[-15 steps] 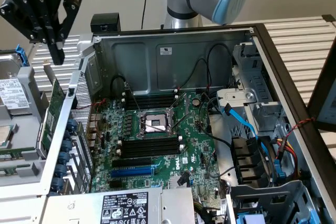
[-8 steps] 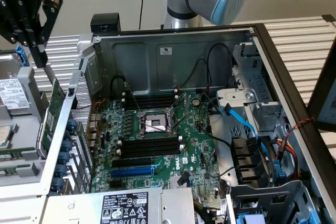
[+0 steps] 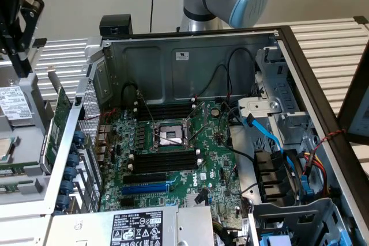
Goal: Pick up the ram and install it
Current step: 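Reach for the ram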
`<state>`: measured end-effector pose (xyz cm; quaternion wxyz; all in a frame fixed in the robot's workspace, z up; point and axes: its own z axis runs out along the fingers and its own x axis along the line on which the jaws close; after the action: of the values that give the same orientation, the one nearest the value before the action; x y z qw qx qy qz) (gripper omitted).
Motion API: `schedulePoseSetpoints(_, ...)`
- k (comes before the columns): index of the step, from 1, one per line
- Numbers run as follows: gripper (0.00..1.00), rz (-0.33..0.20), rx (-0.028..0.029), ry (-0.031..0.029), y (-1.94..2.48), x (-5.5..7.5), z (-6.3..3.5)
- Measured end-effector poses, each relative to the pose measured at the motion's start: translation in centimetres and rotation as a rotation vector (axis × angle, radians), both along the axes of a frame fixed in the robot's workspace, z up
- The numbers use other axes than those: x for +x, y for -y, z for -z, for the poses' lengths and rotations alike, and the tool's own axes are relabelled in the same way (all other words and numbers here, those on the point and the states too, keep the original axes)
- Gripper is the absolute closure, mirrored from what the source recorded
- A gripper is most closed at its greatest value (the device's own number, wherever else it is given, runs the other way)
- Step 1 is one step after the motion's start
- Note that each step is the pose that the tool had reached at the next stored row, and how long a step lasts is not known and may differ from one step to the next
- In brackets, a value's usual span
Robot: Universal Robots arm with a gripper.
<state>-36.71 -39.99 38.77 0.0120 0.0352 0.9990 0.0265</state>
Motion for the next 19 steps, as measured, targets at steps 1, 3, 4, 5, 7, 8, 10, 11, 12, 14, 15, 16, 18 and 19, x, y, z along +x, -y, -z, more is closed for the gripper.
schedulePoseSetpoints(1, 0.89, 0.0, 0.0, 0.0, 0.0, -0.5, 0.01)
schedulePoseSetpoints(3, 0.89, 0.0, 0.0, 0.0, 0.0, -1.4, 0.05)
schedulePoseSetpoints(4, 0.89, 0.0, 0.0, 0.0, 0.0, -1.8, 0.06)
schedulePoseSetpoints(5, 0.89, 0.0, 0.0, -0.0001, 0.0, -2.3, 0.07)
schedulePoseSetpoints(7, 0.89, 0.0, 0.0001, 0.0001, 0.0, -3.2, 0.11)
schedulePoseSetpoints(8, 0.89, 0.0, 0.0, 0.0, 0.0, -3.6, 0.12)
schedulePoseSetpoints(10, 0.89, 0.0, 0.0, -0.0001, 0.0, -4.5, 0.14)
schedulePoseSetpoints(11, 0.89, 0.0, 0.0, -0.0004, 0.0, -4.9, 0.15)
schedulePoseSetpoints(12, 0.89, 0.0, -0.0001, -0.0009, 0.0, -5.3, 0.17)
schedulePoseSetpoints(14, 0.89, 0.0, 0.0, -0.002, 0.0, -6.0, 0.2)
schedulePoseSetpoints(15, 0.89, 0.0, 0.0001, -0.0027, 0.0, -6.4, 0.22)
schedulePoseSetpoints(16, 0.89, 0.0, 0.0, -0.0038, 0.0, -6.7, 0.24)
schedulePoseSetpoints(18, 0.89, 0.0, 0.0, -0.0059, 0.0, -7.3, 0.27)
schedulePoseSetpoints(19, 0.89, 0.0, 0.0, -0.0074, 0.0, -7.5, 0.29)
